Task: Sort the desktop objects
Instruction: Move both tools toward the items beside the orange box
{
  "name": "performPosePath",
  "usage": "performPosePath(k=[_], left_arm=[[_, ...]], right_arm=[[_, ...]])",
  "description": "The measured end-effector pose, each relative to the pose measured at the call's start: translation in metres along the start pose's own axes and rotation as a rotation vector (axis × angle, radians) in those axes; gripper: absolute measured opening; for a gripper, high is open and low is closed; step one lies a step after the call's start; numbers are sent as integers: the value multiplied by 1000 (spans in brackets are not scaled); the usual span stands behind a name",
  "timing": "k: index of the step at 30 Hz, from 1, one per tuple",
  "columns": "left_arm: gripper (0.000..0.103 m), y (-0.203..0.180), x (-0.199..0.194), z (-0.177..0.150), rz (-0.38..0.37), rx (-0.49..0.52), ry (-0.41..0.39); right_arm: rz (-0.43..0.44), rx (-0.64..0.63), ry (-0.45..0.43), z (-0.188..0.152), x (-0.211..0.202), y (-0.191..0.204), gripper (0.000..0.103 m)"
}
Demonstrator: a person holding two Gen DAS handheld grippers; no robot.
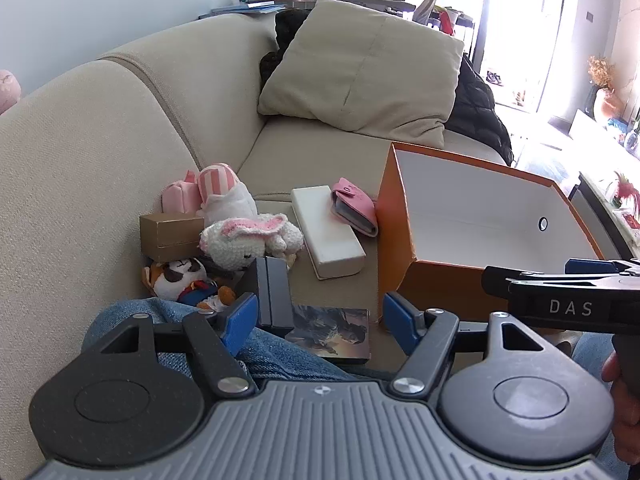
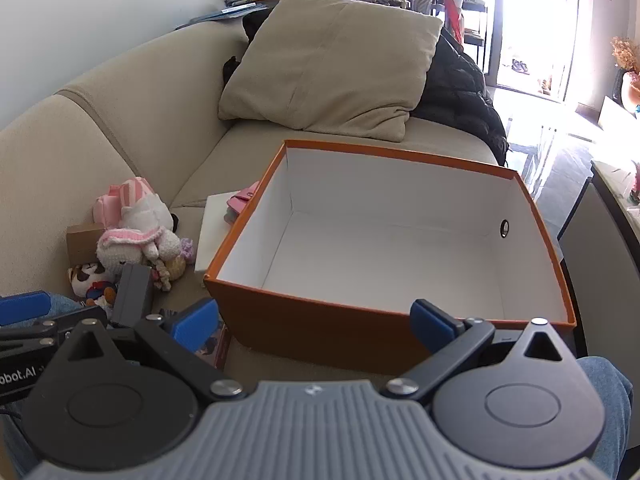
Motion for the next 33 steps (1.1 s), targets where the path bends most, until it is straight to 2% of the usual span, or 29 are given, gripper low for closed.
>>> performPosePath(k=[33], left_arm=[[82,-3,7,-2,3,14,36]], right_arm=[[9,-8,22,-6,4,6,102]])
Point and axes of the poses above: each gripper's, at about its wrist camera, not at the fingertips, and x roughly the way its jaws point, y to its left, z to its top, the point moved 2 cm from there along x, roughly the way its jaws point, and after that the axes turned 15 degrees about -y, right-handed, at the moved point
